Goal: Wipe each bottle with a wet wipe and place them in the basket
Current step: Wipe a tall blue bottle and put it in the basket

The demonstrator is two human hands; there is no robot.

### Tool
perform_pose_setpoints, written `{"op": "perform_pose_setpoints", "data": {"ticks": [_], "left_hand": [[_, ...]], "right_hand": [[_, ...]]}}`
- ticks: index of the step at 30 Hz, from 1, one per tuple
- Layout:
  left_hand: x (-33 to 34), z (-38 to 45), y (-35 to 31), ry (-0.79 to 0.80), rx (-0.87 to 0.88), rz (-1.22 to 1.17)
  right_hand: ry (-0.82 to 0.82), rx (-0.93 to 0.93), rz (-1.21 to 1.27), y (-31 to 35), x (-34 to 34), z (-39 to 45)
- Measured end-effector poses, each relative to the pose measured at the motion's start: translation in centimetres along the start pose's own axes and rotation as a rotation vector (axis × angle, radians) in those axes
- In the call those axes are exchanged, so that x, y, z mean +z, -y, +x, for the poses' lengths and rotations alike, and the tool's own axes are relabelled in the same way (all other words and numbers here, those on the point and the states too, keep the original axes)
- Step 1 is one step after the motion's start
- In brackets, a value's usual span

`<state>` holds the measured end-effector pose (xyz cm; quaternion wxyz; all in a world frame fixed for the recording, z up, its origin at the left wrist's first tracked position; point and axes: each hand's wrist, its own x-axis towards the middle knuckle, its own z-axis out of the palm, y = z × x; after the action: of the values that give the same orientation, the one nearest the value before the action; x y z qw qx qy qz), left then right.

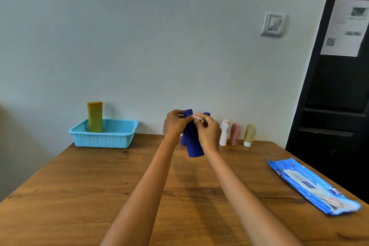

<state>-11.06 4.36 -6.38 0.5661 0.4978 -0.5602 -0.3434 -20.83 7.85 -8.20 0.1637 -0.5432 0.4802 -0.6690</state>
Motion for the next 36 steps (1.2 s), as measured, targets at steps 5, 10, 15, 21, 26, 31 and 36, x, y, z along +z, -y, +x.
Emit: {"op": "perform_pose_setpoints", "data": {"ticks": [5, 10, 15, 21, 26, 31, 36], "left_hand": [[0.4, -0.9, 0.4, -0.002, 0.031, 0.201], [1.9, -2.0, 0.2, 0.01, 0.048, 0.372], [2.4, -2.3, -0.1, 0.055, 0.107, 0.436], [1.5, -2.1, -0.9, 0.375, 0.074, 0.231], [0.2, -2.4, -1.4, 0.537, 0.004, 0.093], [0.5, -1.6, -1.1, 0.299, 0.007, 0.047], [0.1, -1.1, -0.8, 0.067, 0.015, 0.049]], "right_hand": [[0.01, 0.126, -0.1, -3.5, -1.5, -2.0], [-0.026, 0.217, -0.049, -4.9, -1.8, -2.1], [-0.07, 0.207, -0.001, -3.8, -1.4, -1.2], [-0.09, 0.121, 0.053, -2.3, -1.4, -0.5], [-0.081, 0.161, 0.093, -3.1, -2.0, 0.2], [-0.032, 0.038, 0.034, -2.1, -2.8, -0.7], [0.085, -0.103, -0.089, -3.1, -3.9, -2.0]]}}
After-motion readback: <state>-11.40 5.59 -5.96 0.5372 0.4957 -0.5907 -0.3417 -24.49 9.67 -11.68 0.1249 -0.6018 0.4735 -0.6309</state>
